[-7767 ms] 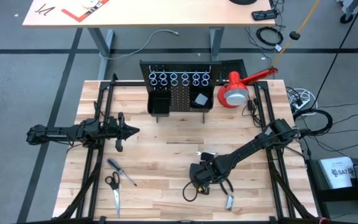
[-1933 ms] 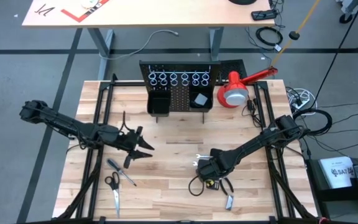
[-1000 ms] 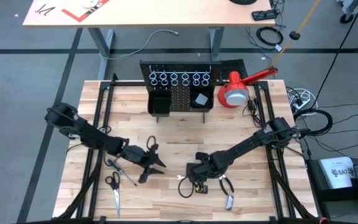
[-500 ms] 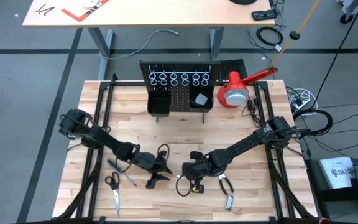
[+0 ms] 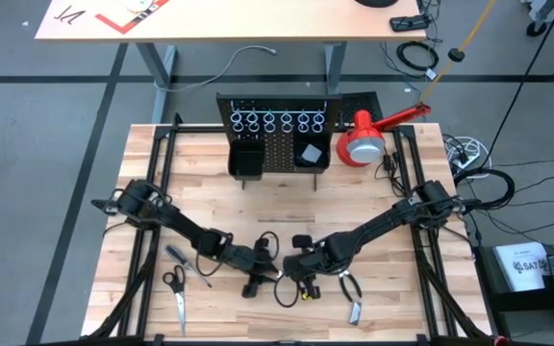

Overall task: Hang tools onto peg board
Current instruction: Hang the bottom wrench on the pegboard

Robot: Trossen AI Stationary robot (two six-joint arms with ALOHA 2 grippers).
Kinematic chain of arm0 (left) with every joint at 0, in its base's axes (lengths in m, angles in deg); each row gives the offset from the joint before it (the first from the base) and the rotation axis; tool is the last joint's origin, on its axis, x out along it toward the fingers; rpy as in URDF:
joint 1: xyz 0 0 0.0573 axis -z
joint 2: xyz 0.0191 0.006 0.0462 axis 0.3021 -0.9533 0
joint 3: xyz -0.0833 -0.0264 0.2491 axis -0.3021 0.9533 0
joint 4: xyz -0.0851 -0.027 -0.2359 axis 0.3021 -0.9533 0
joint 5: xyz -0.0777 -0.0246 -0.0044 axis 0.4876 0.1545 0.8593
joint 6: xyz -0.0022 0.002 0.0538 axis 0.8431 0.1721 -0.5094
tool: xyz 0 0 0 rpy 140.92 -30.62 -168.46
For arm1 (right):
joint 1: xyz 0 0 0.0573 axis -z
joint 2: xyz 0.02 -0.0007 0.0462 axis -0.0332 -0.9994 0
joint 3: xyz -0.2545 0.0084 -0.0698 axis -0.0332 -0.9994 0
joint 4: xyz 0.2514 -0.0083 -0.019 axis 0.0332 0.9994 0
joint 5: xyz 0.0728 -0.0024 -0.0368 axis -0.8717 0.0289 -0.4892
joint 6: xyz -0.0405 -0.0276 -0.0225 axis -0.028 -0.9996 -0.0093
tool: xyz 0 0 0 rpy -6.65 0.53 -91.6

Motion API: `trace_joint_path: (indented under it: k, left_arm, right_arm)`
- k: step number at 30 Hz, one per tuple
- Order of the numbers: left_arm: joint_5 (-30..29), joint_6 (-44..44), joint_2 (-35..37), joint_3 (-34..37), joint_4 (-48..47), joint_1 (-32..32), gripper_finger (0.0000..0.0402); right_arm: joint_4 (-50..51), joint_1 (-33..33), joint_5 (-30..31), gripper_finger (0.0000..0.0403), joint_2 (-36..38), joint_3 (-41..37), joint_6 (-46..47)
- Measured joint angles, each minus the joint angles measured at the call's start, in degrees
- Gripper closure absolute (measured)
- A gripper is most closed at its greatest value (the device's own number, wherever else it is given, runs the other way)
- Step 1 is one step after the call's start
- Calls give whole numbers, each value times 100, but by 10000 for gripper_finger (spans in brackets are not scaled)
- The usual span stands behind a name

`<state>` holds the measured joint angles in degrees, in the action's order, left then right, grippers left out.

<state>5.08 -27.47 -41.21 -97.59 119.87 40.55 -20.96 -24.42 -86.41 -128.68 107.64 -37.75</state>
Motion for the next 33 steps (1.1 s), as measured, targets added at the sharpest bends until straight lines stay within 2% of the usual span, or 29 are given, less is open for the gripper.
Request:
trace_joint_path:
  k: [7, 12, 18, 33]
  left_arm:
    - [2, 293, -167, -83, -27, -4, 249]
    - [7, 302, -188, -77, -58, -4, 249]
    - [22, 304, -192, -70, -54, -7, 249]
    - [28, 309, -200, -57, -46, -19, 249]
  right_arm:
    - [542, -82, -30, 281, 9, 9, 187]
    - [1165, -226, -33, 247, 9, 9, 451]
    - [1257, -377, -34, 246, 9, 9, 521]
    - [1230, -149, -99, 289, -83, 17, 292]
